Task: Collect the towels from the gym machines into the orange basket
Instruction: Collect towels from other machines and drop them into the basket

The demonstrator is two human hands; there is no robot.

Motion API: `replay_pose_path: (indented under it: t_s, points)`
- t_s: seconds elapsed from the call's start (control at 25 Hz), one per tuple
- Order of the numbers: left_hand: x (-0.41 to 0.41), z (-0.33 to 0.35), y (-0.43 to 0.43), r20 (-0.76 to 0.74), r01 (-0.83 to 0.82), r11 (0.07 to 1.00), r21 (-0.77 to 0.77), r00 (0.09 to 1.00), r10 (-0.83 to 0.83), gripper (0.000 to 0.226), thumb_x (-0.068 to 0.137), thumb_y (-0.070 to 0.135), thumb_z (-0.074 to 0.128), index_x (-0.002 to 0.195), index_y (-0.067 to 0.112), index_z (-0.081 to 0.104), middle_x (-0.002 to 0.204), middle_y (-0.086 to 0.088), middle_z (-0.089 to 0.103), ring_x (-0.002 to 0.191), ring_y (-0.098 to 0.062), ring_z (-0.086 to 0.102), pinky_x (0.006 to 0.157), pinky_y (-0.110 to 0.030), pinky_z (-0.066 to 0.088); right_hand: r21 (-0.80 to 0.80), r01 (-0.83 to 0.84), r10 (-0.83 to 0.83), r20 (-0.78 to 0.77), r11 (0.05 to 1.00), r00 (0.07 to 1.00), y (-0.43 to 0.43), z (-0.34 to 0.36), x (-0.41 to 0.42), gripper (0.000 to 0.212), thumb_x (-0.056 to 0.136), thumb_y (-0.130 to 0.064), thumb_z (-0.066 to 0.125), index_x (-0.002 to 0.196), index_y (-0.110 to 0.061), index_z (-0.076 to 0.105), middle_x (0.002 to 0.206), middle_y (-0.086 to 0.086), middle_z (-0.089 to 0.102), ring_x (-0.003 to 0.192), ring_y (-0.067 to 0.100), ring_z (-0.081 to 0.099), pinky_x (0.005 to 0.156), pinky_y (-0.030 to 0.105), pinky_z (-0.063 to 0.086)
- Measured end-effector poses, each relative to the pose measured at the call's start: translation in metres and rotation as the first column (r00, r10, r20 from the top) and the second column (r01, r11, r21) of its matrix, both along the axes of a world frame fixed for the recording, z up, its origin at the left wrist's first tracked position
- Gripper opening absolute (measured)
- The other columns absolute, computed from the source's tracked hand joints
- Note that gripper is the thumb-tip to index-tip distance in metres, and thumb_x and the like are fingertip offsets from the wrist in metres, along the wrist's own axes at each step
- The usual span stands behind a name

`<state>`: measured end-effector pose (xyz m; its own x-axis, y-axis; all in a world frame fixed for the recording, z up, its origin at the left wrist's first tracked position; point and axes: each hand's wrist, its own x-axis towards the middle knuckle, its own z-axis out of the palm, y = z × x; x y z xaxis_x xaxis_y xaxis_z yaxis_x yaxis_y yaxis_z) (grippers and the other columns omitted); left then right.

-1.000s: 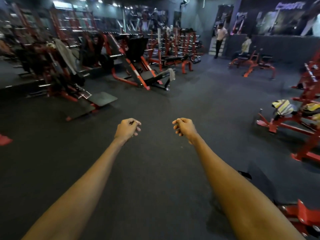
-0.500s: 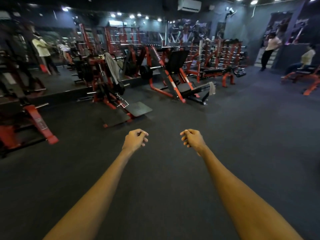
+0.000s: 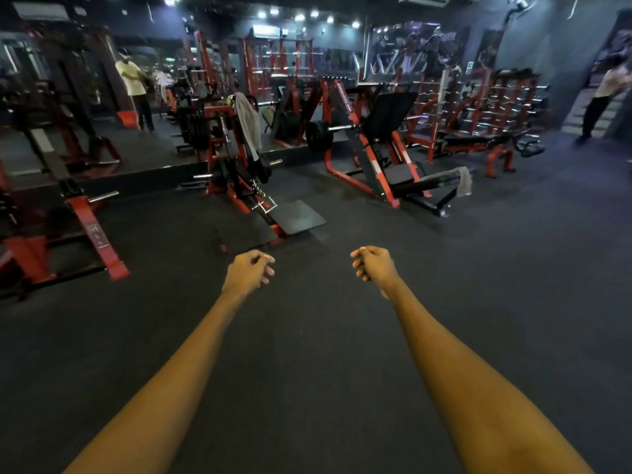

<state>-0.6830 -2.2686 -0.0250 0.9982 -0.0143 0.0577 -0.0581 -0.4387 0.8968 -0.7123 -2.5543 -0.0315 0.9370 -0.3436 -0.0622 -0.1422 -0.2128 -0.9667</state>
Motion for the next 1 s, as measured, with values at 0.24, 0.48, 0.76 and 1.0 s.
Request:
replay_pose_path:
  t_s: [0.24, 0.48, 0.76, 1.0]
  points:
    - [0.141, -0.021, 0.025, -0.042, -0.074, 0.997, -0.027, 0.996, 0.072, 0.023, 0.101, 0.020, 0.050, 0.096, 0.018, 0.073, 0.084, -0.005, 0.076, 0.066, -0.014, 0.066, 0.055, -0.024, 0.047, -0.006, -0.072, 0.072, -0.016, 0.997, 0.997, 0.019, -0.020, 0.157, 0.031, 0.103, -0.021, 0.045, 0.088, -0.012, 0.070, 0.066, 0.000, 0.065, 0.049, 0.011, 0.055, 0.045, 0.023, 0.041]
    - [0.317, -0.011, 0.045, -0.019, -0.042, 0.998, -0.056, 0.999, 0.041, 0.022, 0.099, 0.018, 0.050, 0.097, 0.017, 0.072, 0.082, -0.004, 0.074, 0.067, -0.015, 0.065, 0.056, -0.023, 0.047, 0.042, -0.043, 0.043, -0.011, 0.998, 0.999, 0.042, -0.030, 0.331, 0.029, 0.102, -0.019, 0.045, 0.087, -0.011, 0.069, 0.066, 0.001, 0.064, 0.048, 0.012, 0.054, 0.043, 0.024, 0.039]
    - [0.510, 0.004, 0.075, -0.015, -0.060, 0.997, -0.038, 0.998, 0.059, 0.023, 0.100, 0.019, 0.050, 0.096, 0.017, 0.072, 0.081, -0.003, 0.075, 0.068, -0.016, 0.066, 0.057, -0.025, 0.048, 0.058, -0.018, 0.018, 0.004, 0.998, 1.000, 0.058, -0.018, 0.522, 0.028, 0.102, -0.019, 0.045, 0.088, -0.012, 0.068, 0.064, 0.000, 0.062, 0.048, 0.012, 0.053, 0.042, 0.023, 0.038]
    - [0.678, -0.017, 0.087, -0.041, -0.110, 0.994, -0.024, 0.993, 0.109, 0.023, 0.100, 0.019, 0.049, 0.098, 0.015, 0.072, 0.083, -0.004, 0.074, 0.067, -0.016, 0.065, 0.056, -0.023, 0.047, 0.048, -0.076, 0.075, 0.011, 0.996, 0.997, 0.063, -0.040, 0.715, 0.028, 0.101, -0.020, 0.046, 0.086, -0.013, 0.069, 0.065, 0.001, 0.063, 0.046, 0.011, 0.053, 0.041, 0.023, 0.038]
